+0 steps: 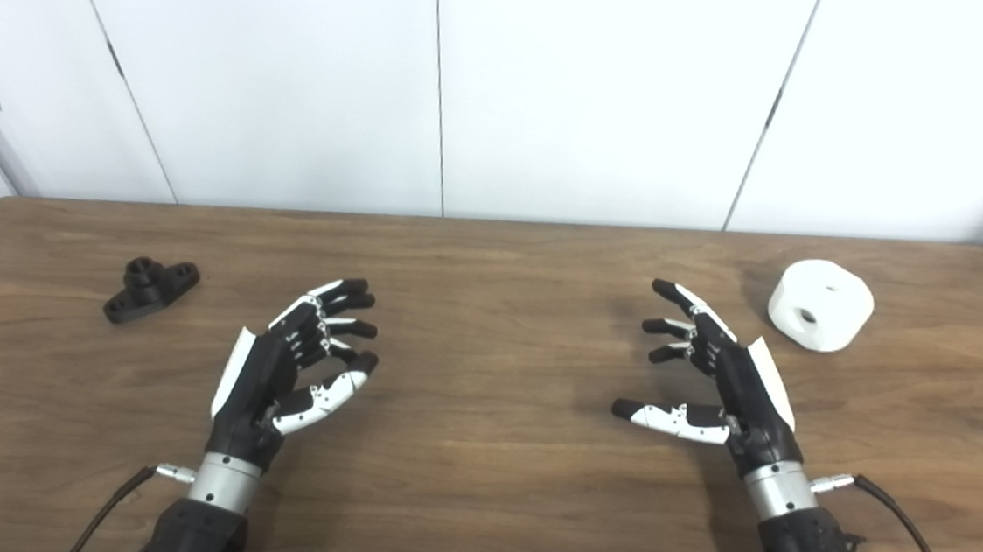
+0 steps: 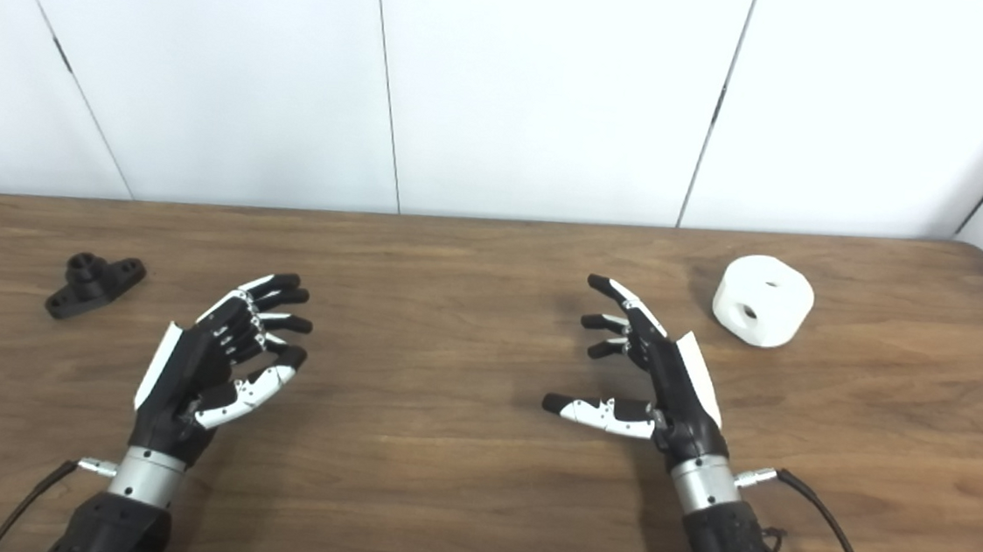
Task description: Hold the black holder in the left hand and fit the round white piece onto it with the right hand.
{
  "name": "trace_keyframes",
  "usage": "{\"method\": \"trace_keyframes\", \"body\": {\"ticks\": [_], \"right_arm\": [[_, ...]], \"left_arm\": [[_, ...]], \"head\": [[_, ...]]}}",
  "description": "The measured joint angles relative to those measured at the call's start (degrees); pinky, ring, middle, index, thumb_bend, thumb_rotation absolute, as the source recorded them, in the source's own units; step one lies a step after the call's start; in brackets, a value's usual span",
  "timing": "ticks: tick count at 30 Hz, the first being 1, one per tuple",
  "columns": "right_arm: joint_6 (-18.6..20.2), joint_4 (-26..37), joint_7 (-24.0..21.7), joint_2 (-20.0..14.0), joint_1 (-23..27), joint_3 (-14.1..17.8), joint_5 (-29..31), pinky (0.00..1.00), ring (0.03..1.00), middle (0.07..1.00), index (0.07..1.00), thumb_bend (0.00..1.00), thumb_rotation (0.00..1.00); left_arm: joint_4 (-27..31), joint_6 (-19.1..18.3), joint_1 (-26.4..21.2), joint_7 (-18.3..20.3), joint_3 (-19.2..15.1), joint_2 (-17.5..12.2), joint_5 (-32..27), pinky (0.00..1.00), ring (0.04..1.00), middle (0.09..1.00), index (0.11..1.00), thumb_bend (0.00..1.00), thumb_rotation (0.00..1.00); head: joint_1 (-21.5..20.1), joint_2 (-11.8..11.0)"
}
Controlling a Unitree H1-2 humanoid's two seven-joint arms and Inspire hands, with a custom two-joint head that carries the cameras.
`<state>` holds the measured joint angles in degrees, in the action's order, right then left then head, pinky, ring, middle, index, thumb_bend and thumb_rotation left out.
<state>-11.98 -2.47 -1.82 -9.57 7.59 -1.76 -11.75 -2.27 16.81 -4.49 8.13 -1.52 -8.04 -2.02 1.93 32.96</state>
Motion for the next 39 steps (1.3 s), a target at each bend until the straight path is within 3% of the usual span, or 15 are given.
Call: {"method": "trace_keyframes", "body": {"ticks": [4,8,12,14,16,20,23,27,39], "right_arm": [[0.1,0.1,0.3,0.1,0.0,0.2,-0.1,0.57,0.738,0.916,0.862,0.72,0.19],[0.2,0.2,0.3,0.2,-0.1,0.2,-0.1,0.58,0.741,0.908,0.862,0.77,0.25],[0.4,0.5,0.3,0.1,-0.2,0.2,-0.1,0.59,0.742,0.901,0.862,0.79,0.26],[0.4,0.7,0.2,0.1,-0.3,0.2,0.0,0.60,0.750,0.896,0.867,0.78,0.26],[0.4,0.7,0.0,0.1,-0.4,0.4,0.6,0.62,0.758,0.893,0.870,0.77,0.25],[0.4,0.5,-0.8,-0.8,-0.8,1.4,2.9,0.64,0.767,0.889,0.875,0.76,0.24],[0.5,0.1,-1.1,-2.3,-0.8,2.4,3.9,0.64,0.771,0.889,0.882,0.77,0.27],[1.8,0.1,-1.6,-3.2,-1.3,3.2,5.4,0.66,0.780,0.886,0.886,0.73,0.19],[2.0,0.1,-2.9,-3.2,-1.7,3.4,6.9,0.65,0.786,0.890,0.888,0.72,0.17]], "left_arm": [[0.0,0.0,0.0,-0.7,-0.1,-0.1,1.1,0.61,0.737,0.820,0.809,0.69,0.17],[0.0,-0.6,0.0,-0.7,-0.1,-0.1,1.1,0.65,0.765,0.838,0.831,0.77,0.17],[0.0,-0.7,0.0,-0.5,0.0,-0.1,1.0,0.65,0.780,0.843,0.848,0.77,0.17],[0.0,-0.7,0.0,-0.4,0.1,-0.1,1.0,0.64,0.785,0.843,0.851,0.75,0.15],[0.0,-0.7,0.0,-0.5,0.6,-0.1,1.5,0.63,0.787,0.846,0.857,0.74,0.14],[-0.5,-0.5,-0.2,-0.6,1.9,0.6,2.0,0.63,0.791,0.859,0.863,0.74,0.13],[-1.4,-0.1,-1.0,-0.8,2.5,1.5,2.4,0.62,0.792,0.859,0.858,0.76,0.15],[-2.9,0.3,-2.3,-1.2,3.5,2.2,4.8,0.61,0.783,0.860,0.862,0.75,0.16],[-3.5,0.3,-2.9,-3.0,3.7,3.1,8.2,0.60,0.758,0.833,0.847,0.75,0.12]], "head": [[0.0,0.1],[0.5,0.0],[3.0,-0.3],[7.1,-1.0],[8.2,-1.1],[18.1,-3.2],[21.0,-4.2],[22.7,-5.0],[23.1,-5.5]]}}
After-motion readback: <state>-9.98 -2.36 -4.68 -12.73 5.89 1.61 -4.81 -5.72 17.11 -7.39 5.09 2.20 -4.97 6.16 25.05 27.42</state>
